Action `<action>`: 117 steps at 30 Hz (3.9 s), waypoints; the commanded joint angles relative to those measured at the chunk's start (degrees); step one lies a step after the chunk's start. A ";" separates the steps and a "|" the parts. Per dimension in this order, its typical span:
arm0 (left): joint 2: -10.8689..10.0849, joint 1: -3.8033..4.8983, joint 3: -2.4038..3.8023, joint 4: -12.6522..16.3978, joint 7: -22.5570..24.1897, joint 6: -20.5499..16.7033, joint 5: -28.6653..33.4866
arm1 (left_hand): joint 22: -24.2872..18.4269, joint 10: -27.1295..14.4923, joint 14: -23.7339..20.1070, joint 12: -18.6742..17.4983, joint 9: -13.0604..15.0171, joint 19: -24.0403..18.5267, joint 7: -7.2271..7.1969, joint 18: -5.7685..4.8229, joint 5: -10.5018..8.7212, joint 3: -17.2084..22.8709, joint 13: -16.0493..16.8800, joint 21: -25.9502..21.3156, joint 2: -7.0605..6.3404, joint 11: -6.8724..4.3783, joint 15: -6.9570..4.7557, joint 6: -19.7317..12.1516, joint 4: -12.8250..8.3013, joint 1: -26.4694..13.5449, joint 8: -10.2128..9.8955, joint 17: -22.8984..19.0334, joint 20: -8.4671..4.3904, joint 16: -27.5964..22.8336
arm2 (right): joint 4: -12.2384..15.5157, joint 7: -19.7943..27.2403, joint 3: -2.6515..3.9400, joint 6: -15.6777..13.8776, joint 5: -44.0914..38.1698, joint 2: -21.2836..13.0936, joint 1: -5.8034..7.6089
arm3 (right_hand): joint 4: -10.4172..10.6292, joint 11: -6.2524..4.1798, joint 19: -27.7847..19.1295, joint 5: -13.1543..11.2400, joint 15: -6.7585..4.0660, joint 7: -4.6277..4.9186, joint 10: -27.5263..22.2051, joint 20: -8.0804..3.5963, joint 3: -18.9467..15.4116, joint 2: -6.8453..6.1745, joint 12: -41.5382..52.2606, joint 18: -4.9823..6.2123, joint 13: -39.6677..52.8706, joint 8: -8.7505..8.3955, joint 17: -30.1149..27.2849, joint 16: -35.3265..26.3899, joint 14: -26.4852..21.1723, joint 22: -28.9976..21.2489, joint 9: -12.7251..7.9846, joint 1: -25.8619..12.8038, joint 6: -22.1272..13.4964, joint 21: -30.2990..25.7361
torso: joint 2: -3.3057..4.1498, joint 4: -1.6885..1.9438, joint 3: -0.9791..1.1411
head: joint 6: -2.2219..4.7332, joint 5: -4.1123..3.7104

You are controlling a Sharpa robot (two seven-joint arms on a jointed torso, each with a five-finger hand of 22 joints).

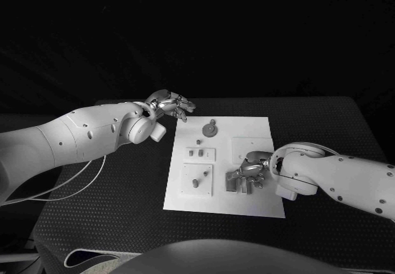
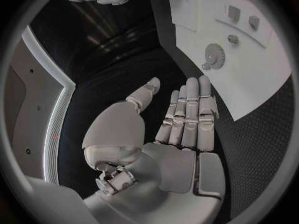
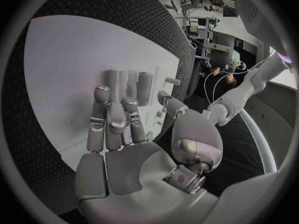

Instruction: Assemble the parts on the task board

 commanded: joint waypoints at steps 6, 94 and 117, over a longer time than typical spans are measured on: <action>0.12 0.08 0.03 0.03 0.41 0.42 0.32 | -0.07 -0.22 0.11 0.23 0.02 0.27 0.04 1.25 -0.08 0.00 -0.08 -0.26 0.10 0.00 0.08 -0.41 0.28 -0.58 0.38 0.07 -0.06 -0.32 | 1.49 4.20 -0.22 -2.96 -2.31 -1.66 -0.31 | -0.12 -0.14 -0.39 0.16 -0.08 0.18 -0.34 -0.12 0.02 0.13 0.05 0.48 -0.04 -0.36 0.33 0.10 -0.15 1.22 0.12 1.00 -0.19 0.05 | -0.06 0.00 0.01 | 0.27 -0.30; -0.52 0.07 0.02 0.29 0.09 1.04 0.31 | 0.02 0.27 0.27 0.41 0.04 0.34 -0.04 1.25 -0.09 0.01 0.00 -0.18 0.21 -0.14 -0.05 -0.27 0.61 -0.74 0.52 0.40 -0.13 -0.39 | 0.04 -0.58 -0.12 0.93 -24.08 -5.77 -4.32 | -11.89 -0.88 0.05 0.28 -0.70 -0.61 1.10 -0.01 -2.20 5.11 0.67 0.48 -0.73 -0.38 -0.12 0.36 0.92 1.11 1.32 10.98 2.68 0.39 | 0.01 0.07 0.01 | 0.29 -1.21; -0.51 0.07 0.01 0.24 -0.04 1.10 0.31 | 0.04 0.19 0.27 0.35 0.01 0.34 0.01 1.24 -0.08 0.03 -0.02 -0.18 0.31 -0.12 -0.04 -0.38 0.74 -0.80 0.47 0.49 -0.14 -0.42 | -0.18 -0.42 -0.08 1.17 -22.67 -6.99 -3.70 | -10.52 -0.71 -0.11 0.32 -0.54 -0.44 0.80 0.24 -2.37 3.75 0.48 0.48 -0.85 -0.72 -1.13 0.00 0.19 1.03 1.24 10.42 2.39 0.06 | 0.02 0.03 -0.04 | 0.26 -1.49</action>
